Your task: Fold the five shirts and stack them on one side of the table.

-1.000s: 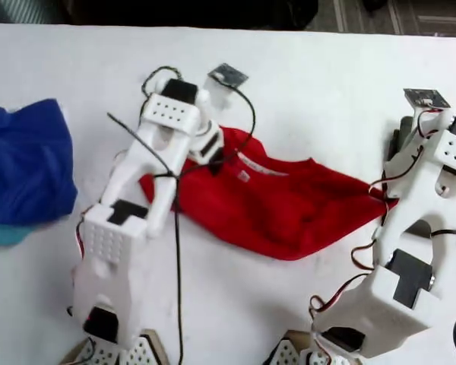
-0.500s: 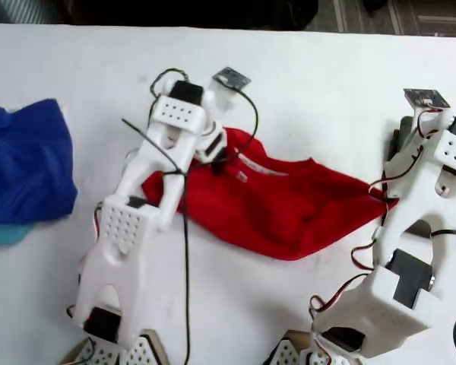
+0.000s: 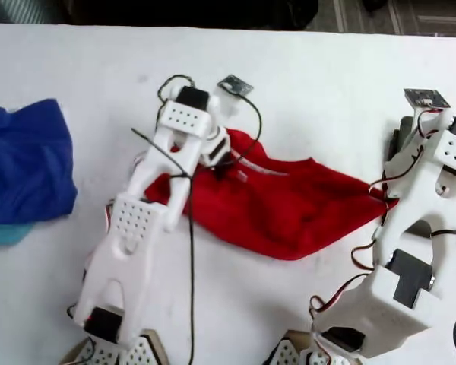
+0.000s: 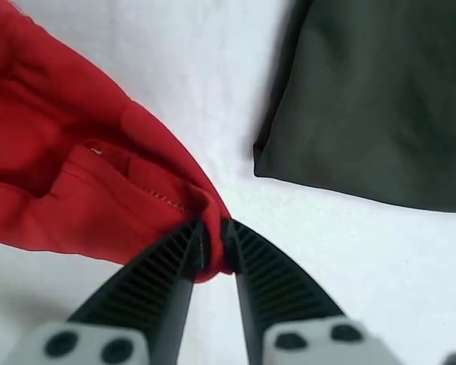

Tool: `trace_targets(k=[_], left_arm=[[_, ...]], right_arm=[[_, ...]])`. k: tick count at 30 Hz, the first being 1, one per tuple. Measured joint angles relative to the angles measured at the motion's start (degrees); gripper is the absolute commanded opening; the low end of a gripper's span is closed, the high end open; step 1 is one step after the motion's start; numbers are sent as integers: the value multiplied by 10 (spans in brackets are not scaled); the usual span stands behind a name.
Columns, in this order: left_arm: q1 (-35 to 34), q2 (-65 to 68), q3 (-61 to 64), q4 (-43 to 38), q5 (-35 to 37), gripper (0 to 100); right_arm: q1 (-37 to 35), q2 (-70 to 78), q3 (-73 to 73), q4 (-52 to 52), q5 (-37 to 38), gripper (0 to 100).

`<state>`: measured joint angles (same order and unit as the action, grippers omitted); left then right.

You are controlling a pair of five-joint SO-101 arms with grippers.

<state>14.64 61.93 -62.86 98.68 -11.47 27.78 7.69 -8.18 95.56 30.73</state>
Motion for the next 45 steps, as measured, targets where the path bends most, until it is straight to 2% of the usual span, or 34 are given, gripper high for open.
trace_targets(k=[9, 15, 21, 29, 39, 45], left_arm=[[30, 0, -30, 32, -1, 24], [31, -31, -7, 36, -16, 22], [31, -181, 120, 36, -18, 22], [23, -462, 310, 36, -20, 22], [-69, -710, 337, 36, -20, 21], [-84, -808, 342, 37, -20, 21]], right_arm=[[0, 0, 0, 0, 0, 19], [0, 0, 0, 0, 0, 19], [0, -1, 0, 0, 0, 19], [10, -80, 0, 16, 1, 19], [-32, -251, -12, 14, 3, 19], [-73, -331, -76, -12, 4, 19]])
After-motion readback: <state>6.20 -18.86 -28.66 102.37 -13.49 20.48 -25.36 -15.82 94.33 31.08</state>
